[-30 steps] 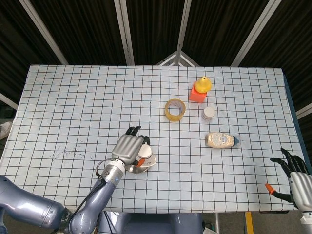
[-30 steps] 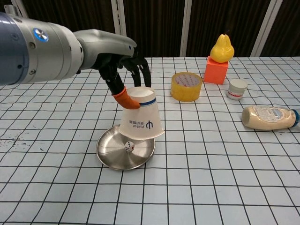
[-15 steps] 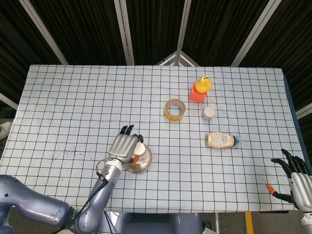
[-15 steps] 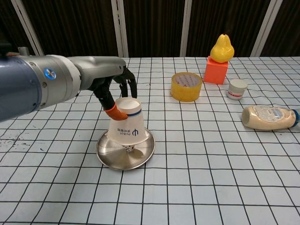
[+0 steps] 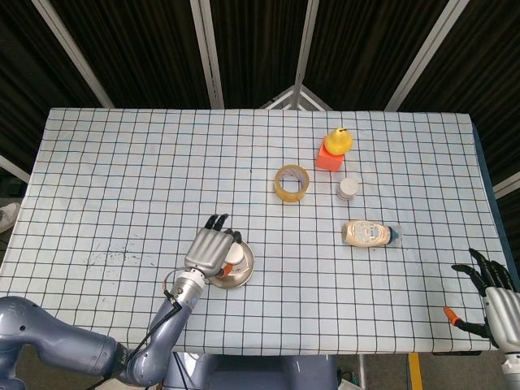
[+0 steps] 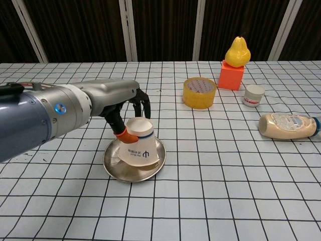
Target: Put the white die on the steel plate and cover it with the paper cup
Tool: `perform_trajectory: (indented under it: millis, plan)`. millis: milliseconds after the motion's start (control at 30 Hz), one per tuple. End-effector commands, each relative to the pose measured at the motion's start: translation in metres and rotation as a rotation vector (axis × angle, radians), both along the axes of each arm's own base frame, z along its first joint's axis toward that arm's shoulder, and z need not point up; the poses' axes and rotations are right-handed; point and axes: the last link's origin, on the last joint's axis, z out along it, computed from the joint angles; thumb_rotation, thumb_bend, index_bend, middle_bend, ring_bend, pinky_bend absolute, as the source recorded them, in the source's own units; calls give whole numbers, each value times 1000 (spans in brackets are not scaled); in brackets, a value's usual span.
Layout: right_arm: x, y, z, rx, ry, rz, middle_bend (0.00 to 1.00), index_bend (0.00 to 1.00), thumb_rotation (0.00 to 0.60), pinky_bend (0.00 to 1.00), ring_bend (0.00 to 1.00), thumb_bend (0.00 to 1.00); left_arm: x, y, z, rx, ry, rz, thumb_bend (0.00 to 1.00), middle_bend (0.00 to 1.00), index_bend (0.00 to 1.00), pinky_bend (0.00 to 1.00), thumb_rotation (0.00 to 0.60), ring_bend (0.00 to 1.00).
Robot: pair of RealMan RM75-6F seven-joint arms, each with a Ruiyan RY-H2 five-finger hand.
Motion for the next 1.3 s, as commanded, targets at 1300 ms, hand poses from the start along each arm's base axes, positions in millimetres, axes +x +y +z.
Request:
perform_trajectory:
  millis: [1300]
  plan:
    - [10,3,7,-23,-9,32,51,265,600,0,86,234,-56,0,-6,-36,-140,-44,527,342,482,0,600,19]
